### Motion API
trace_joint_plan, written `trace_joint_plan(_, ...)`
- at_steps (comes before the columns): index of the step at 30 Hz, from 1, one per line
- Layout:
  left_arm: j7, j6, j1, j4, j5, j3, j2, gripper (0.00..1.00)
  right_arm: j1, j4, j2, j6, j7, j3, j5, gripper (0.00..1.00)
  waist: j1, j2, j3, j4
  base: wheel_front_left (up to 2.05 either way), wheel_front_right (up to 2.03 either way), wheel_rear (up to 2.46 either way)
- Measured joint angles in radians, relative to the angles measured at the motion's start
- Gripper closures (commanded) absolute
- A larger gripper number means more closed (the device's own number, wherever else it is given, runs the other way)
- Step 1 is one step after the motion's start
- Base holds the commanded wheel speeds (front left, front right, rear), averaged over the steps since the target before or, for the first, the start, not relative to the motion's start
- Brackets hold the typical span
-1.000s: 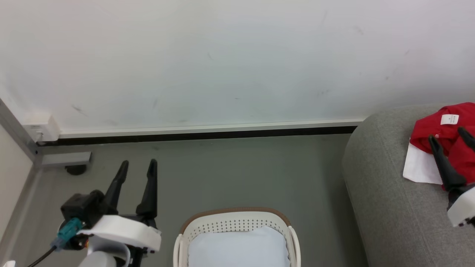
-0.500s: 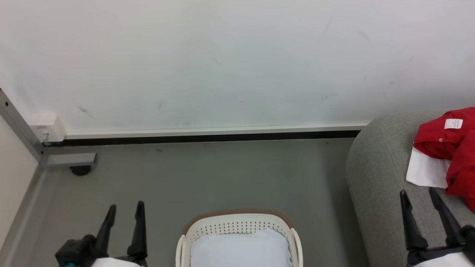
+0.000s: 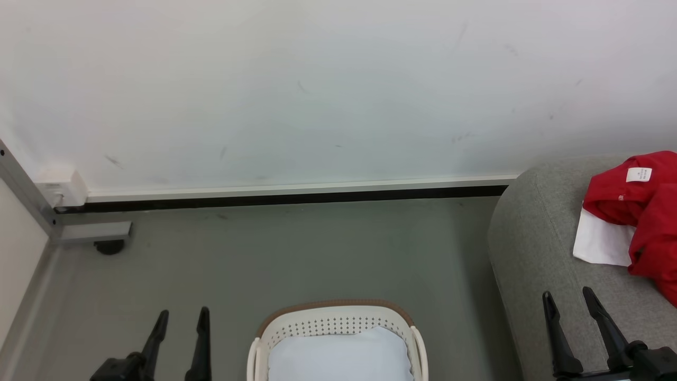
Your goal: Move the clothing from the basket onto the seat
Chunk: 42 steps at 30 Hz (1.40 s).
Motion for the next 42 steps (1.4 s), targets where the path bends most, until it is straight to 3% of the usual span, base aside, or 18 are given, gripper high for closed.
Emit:
trace_joint_plan(11,0.0,-0.028,-0.005,0.012,0.015,0.028,-0.015,0.0,-0.003,0.032,0.011,0.0,0.0,0.0,0.004,0.0,0.0,0.0,-0.008,-0.003,0.0,0.0,0.0)
trace_joint_plan(26,0.0,-0.04,-0.008,0.034,0.014,0.03,-0.019,0.0,-0.032,0.18,0.016,0.0,0.0,-0.003,0.031,0.0,0.0,0.0,-0.016,-0.013,0.0,0.0,0.0)
trace_joint_plan(35,0.0,-0.041,-0.011,0.041,0.004,0.019,-0.019,0.0,-0.059,0.165,0.013,0.0,0.0,0.001,0.056,0.0,0.0,0.0,-0.016,-0.012,0.0,0.0,0.0)
trace_joint_plan(36,0.0,-0.041,-0.012,0.043,0.0,0.017,-0.019,1.0,-0.061,0.162,0.013,0.0,0.0,0.002,0.056,1.0,0.0,0.0,-0.016,-0.012,0.0,0.0,0.0)
trace_joint_plan(42,0.01,-0.041,0.012,0.089,-0.016,0.015,-0.028,1.0,-0.022,0.203,0.03,0.0,0.016,0.007,0.072,1.0,0.0,0.0,-0.015,-0.011,0.0,0.0,0.0)
